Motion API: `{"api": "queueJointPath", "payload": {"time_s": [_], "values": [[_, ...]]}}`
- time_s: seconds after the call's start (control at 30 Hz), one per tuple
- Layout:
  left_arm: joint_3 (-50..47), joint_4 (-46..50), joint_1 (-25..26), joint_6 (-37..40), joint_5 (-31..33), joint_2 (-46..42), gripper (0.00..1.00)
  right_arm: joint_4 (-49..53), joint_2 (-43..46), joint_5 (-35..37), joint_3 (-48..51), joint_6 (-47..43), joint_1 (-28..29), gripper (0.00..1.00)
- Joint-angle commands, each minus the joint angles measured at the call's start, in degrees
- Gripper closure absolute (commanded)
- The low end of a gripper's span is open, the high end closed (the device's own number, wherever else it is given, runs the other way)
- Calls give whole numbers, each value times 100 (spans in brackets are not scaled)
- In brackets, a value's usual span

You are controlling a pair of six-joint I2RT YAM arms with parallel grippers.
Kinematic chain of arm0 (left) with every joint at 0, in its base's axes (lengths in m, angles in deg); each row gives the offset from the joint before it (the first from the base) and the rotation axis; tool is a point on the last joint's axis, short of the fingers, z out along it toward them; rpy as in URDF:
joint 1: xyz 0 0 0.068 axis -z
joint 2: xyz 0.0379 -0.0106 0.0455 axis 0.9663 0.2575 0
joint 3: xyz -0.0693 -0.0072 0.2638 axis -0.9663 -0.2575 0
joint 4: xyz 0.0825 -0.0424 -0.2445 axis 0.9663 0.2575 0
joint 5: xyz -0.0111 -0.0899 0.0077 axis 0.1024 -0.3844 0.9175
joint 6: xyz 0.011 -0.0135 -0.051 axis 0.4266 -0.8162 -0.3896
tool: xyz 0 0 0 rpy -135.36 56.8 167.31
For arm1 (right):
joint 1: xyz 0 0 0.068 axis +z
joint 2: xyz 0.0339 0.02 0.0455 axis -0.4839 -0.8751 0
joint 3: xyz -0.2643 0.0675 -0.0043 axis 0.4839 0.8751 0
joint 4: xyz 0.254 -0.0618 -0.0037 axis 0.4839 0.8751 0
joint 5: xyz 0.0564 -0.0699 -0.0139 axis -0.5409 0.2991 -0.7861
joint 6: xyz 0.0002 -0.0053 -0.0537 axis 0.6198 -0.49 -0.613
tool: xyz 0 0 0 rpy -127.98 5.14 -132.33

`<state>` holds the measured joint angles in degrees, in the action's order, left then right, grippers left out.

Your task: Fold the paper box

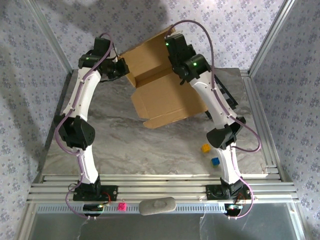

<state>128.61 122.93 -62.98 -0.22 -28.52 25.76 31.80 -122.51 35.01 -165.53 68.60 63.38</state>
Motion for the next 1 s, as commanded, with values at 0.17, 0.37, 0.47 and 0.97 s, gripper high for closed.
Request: {"api": "queueJointPath", "payload": {"time_s": [0.17,0.37,0.47,0.97], "values": [[341,678,38,-93,965,147,100,-176,13,1017,14,3,299,100],[332,674,47,-129,1124,118,100,-96,29,1026,-8,123,382,100],[340,657,47,-87,1117,128,100,-7,67,930,-28,211,395,98],[1503,2255,-181,777,1218,1183,100,801,1548,-1457,945,1634,19,19]]}}
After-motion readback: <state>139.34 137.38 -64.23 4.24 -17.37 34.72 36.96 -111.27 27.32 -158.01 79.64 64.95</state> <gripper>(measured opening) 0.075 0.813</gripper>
